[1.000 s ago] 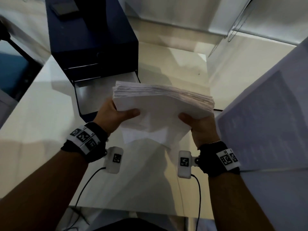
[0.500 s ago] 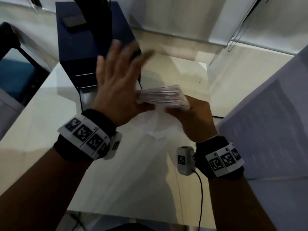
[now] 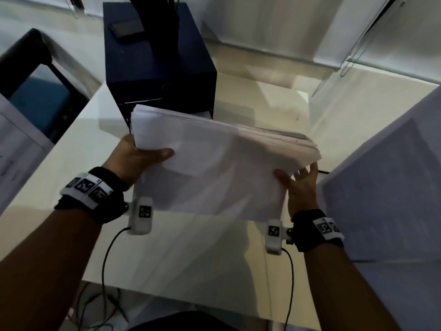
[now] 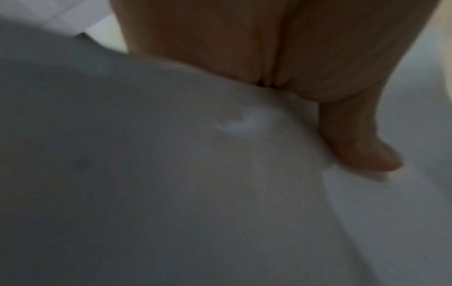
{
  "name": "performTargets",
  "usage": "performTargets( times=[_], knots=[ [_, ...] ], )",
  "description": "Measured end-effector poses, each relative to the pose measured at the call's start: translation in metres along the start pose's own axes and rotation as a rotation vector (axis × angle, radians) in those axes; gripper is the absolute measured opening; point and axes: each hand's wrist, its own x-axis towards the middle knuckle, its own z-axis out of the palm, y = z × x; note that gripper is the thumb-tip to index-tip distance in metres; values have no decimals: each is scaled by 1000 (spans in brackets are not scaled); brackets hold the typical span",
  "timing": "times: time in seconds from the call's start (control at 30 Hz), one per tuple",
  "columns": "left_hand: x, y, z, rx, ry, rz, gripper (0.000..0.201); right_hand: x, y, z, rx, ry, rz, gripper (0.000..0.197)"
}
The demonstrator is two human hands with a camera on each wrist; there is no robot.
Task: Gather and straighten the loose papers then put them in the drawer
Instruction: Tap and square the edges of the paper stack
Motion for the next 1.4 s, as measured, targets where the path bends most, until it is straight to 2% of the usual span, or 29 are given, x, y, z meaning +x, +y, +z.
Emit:
performTargets(
  times=[0.07,0.13,0.23,0.3,0.37,0.4,0.5,0.57,0.67,0.77,0.83,0.87,0.93,0.97,1.03,1.1,1.2,1.27,1.33,1.4],
  knots=[
    [-2,-11,0,-133,-30,-18,56,5,-5,1,13,-105,0,108],
    [-4,-19,6,-138,-6,-43,52,6,-10,4,-77,-151,-18,92],
    [-14,-20,24,4,189,-21,20,-3,-14,5,-313,-48,-177,70],
    [-27,-24,38,189,329,33,23,-18,-10,4,-448,-25,-281,51],
    [-38,-40,45,318,379,16,36,-37,1,7,-445,-47,-320,37],
    [-41,-51,46,295,362,-5,39,-45,8,7,-402,-45,-314,36],
    [-47,-69,42,24,321,50,46,-56,18,8,-246,2,-257,48],
    [-47,-65,44,-34,354,104,34,-58,14,11,-134,32,-223,49],
    [-38,-56,48,-27,439,145,14,-57,3,17,-88,67,-252,19],
    [-28,-49,44,17,472,135,15,-55,-7,20,-235,135,-301,30],
    [-27,-44,39,167,404,226,14,-56,-12,18,-364,72,-361,20],
    [-26,-41,34,309,344,298,14,-57,-15,19,-483,9,-396,29],
    [-21,-39,27,670,178,384,32,-54,-22,21,-955,-124,-509,65],
    [-17,-40,23,841,97,376,39,-53,-25,26,-1202,-147,-561,65],
    [-10,-35,21,1004,21,318,31,-50,-35,36,-1421,-140,-612,33],
    [-7,-29,18,976,20,322,21,-51,-43,39,-1429,-129,-656,13],
    [-10,-20,15,921,64,377,16,-54,-50,36,-1452,-88,-690,11],
    [-14,-23,15,841,27,306,17,-54,-49,36,-1499,-134,-592,9],
    [-16,-32,17,745,30,220,19,-51,-43,44,-1583,-195,-519,16],
    [-17,-36,20,686,57,195,18,-45,-39,64,-1611,-258,-547,33]
  ],
)
